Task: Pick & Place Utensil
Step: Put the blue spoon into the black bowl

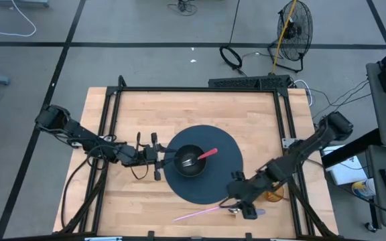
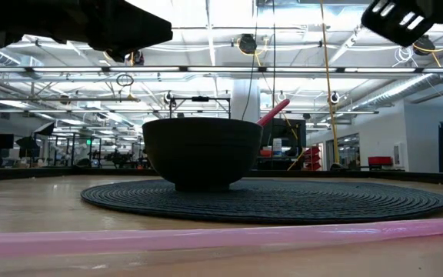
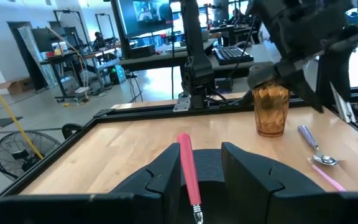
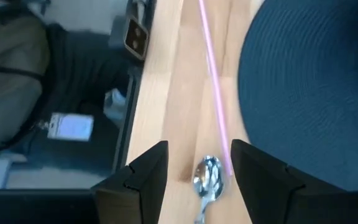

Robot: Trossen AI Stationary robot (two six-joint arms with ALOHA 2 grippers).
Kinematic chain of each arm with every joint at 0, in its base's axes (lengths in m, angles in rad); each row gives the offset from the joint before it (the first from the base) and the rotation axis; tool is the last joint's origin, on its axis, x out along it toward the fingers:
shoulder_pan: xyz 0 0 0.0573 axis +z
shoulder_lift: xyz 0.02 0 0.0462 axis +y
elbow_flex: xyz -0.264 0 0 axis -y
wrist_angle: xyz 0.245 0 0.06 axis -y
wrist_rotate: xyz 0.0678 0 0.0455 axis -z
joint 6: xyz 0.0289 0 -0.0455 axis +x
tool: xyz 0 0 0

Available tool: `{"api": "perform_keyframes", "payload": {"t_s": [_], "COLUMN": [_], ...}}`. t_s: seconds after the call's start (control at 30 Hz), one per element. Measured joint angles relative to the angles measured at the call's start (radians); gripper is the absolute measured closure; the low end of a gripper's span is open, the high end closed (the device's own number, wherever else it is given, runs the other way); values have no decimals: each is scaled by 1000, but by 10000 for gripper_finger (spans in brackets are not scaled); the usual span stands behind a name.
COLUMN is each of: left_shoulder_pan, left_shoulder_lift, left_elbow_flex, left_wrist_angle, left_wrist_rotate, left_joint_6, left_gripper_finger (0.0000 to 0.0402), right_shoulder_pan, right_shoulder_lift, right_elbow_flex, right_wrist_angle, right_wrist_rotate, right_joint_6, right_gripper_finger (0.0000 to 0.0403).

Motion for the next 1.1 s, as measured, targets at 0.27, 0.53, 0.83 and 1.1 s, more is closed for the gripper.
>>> {"api": "perform_keyframes", "payload": {"t_s": [0.27,0.53,0.83,1.1], "left_shoulder_pan": [0,0,0,0], "left_shoulder_lift": [0,0,0,0], "left_elbow_flex": [0,0,0,0], "left_wrist_angle": [-1,-2,-9,-9], "left_wrist_rotate": [0,0,0,0], "left_joint_6": [-7,5,5,7], "left_gripper_finger": [279,279,279,279], "right_shoulder_pan": [-19,-16,14,52], "right_shoulder_lift": [104,189,224,245], "right_elbow_flex": [91,92,92,91], "right_wrist_angle": [-118,-146,-157,-196], "right_wrist_rotate": [-78,-145,-147,-87], "right_joint_6": [46,194,280,318], "right_gripper_finger": [228,230,228,230]}}
